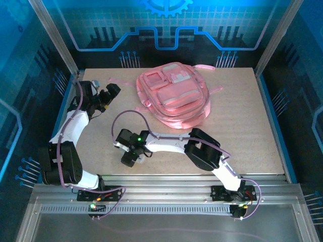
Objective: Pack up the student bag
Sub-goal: Pick up the loose stationery from the bottom-center of the table, then open the student bag at the top-center of the table.
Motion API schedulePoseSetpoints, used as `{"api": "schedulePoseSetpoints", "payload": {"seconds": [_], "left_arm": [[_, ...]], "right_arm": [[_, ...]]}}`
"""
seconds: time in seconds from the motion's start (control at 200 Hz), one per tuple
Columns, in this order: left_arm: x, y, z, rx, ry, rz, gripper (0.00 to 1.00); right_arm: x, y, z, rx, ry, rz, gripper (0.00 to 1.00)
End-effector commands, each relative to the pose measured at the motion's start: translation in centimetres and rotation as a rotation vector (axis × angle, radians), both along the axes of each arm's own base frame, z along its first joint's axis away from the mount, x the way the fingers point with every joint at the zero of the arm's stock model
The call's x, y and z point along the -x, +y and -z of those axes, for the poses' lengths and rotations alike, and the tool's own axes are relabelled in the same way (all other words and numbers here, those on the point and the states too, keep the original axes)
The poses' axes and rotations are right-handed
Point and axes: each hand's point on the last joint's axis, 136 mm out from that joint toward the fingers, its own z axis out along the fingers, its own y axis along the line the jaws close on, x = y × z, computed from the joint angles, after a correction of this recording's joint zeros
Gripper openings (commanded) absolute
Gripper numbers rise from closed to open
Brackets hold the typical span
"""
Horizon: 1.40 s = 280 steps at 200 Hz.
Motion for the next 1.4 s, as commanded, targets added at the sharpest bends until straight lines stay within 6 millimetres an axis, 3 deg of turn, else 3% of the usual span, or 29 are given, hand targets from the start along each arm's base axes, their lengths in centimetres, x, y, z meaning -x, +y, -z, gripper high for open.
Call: {"api": "schedulePoseSetpoints", "payload": {"seconds": [0.0, 0.15, 0.285, 0.53, 0.69, 0.8, 0.891, 1.031, 1.226, 1.396], "left_arm": [[-0.1, -0.2, -0.6, 0.027, -0.029, 0.006, 0.99], [-0.2, 0.1, -0.9, 0.025, -0.033, -0.002, 0.99], [-0.1, 0.2, -1.0, 0.017, -0.034, -0.005, 0.99], [-0.1, 0.1, -0.9, -0.018, -0.028, -0.013, 0.98], [-0.3, -2.9, -1.6, -0.117, -0.038, 0.061, 0.97], [-0.8, -6.0, -2.8, -0.218, -0.083, 0.138, 0.97], [-1.5, -8.8, -3.9, -0.328, -0.112, 0.228, 0.96], [-2.3, -13.0, -4.1, -0.443, -0.138, 0.37, 0.96], [-3.0, -20.8, -2.1, -0.603, -0.189, 0.607, 0.81], [-3.1, -27.2, 0.2, -0.715, -0.23, 0.795, 0.72]], "right_arm": [[-0.1, -0.2, 0.6, 0.064, -0.046, -0.018, 0.85], [0.0, -0.2, 0.5, 0.064, -0.05, -0.025, 0.64], [0.0, -0.5, -0.8, 0.028, -0.041, -0.014, 0.57], [-2.0, -3.1, -6.4, -0.166, 0.075, 0.149, 0.46], [-4.9, -6.6, -10.2, -0.318, 0.144, 0.315, 0.44], [-8.0, -10.8, -12.1, -0.396, 0.173, 0.498, 0.43], [-10.8, -16.0, -13.5, -0.431, 0.149, 0.714, 0.43], [-13.1, -24.4, -14.8, -0.48, 0.087, 0.98, 0.44], [-14.3, -35.0, -15.2, -0.478, -0.042, 1.268, 0.44], [-13.7, -40.2, -14.7, -0.489, -0.065, 1.393, 0.44]]}}
